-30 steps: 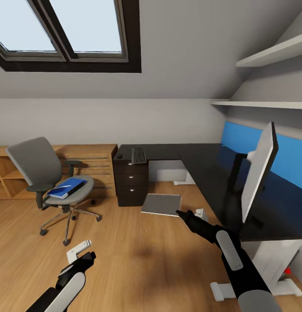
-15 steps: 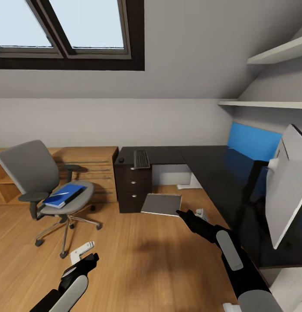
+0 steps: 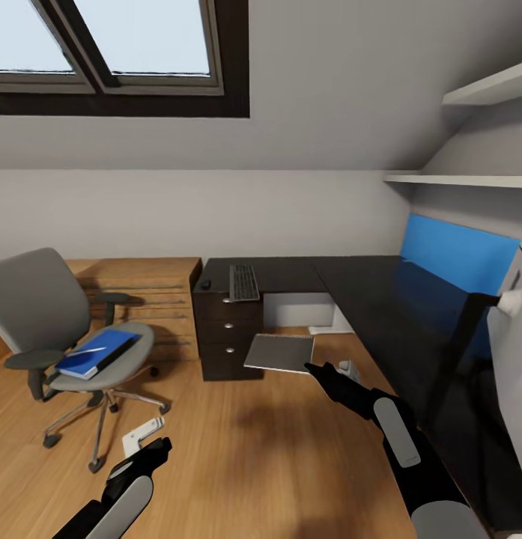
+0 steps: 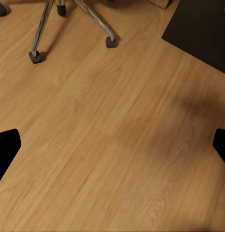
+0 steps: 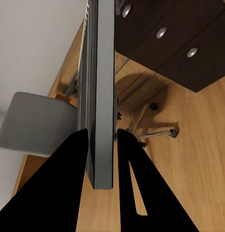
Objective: In the bedroom, organize the workspace by keeping the computer under the desk, ensuring the monitor is on the desk, placing the keyboard on the desk next to the monitor, placing the mouse on the desk next to the keyboard, moving the folder from the swivel chair onto the desk next to the mouse, stacking the notebook on top of the folder with the pen on top of the notebook, and positioning the swivel chair next to the desk.
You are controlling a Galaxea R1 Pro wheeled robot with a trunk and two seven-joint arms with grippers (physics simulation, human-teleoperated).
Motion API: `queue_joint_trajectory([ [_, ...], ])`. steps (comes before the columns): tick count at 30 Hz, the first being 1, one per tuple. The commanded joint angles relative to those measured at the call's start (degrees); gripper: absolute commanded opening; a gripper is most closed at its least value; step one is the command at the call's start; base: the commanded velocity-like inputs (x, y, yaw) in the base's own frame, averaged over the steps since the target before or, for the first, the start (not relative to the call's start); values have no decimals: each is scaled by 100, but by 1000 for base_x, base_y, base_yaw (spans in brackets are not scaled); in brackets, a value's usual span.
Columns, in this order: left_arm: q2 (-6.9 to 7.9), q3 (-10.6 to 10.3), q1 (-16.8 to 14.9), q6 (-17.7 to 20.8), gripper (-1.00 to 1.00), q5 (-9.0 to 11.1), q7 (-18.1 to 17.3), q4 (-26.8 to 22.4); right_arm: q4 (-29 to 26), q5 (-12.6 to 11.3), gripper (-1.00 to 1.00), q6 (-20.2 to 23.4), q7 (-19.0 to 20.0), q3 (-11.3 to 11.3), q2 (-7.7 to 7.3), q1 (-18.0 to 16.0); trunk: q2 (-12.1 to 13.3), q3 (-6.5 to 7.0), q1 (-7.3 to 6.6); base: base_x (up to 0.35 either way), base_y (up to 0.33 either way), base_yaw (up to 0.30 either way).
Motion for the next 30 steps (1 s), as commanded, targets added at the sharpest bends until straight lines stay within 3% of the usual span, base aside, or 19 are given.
queue_joint_trajectory([
  [1,6,-13,-7,28,100,11,35,-8,-2,-18,-100,42,29,-21,6,-5,-3,-6,3,321,0,0],
  [22,8,-16,-7,28,100,11,35,-111,8,-38,-100,58,29,-29,-17,-5,-3,-6,3,321,0,0],
  [30,14,-15,-7,28,100,11,35,-138,31,-53,-100,-66,18,-51,38,-5,-3,-6,3,321,0,0],
])
